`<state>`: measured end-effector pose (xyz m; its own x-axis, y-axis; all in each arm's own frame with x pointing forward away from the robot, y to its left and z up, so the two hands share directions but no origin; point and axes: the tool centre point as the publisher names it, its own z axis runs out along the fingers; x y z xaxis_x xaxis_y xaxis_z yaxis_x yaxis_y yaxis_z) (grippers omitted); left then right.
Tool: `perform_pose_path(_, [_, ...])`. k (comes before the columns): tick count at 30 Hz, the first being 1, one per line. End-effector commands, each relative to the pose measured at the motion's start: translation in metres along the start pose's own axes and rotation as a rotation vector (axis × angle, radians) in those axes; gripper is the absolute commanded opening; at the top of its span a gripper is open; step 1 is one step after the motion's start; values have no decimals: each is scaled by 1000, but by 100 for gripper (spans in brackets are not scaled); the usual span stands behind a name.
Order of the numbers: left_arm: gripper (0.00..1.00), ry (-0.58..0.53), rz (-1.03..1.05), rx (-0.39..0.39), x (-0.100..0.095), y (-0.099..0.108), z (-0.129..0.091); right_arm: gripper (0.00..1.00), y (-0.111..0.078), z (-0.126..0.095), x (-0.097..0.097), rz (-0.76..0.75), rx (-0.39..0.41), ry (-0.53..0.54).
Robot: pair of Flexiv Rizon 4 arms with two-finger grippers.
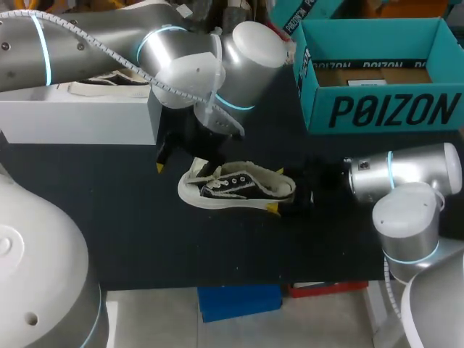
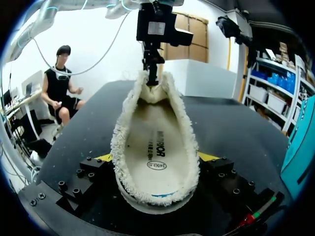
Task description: Take the shoe out of the shoebox, open the shoe tongue, remove and reinsert the insole, then place the shoe into the shoebox
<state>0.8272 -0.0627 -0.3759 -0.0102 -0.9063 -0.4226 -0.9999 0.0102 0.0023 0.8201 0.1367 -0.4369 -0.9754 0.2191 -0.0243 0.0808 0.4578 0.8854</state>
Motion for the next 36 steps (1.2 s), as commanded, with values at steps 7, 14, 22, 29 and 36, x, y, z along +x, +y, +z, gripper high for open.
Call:
perform_pose_path(7, [100, 127, 48, 53, -14, 3, -9, 0, -2, 2, -1, 2, 4, 0])
perform_pose_path(14, [100, 499, 481, 165, -21, 0, -66, 0, -2, 2, -1, 2, 4, 0])
perform_pose_path(22, [0, 577, 1328, 524, 31, 7, -117, 0, -2, 2, -1, 2, 4, 0])
perform_pose_path(29, [0, 339, 1565, 644, 94, 12, -140, 0, -2, 2, -1, 2, 4, 0])
perform_pose_path(36, [0, 305, 1775, 724, 94, 12, -140, 0, -2, 2, -1, 2, 4, 0])
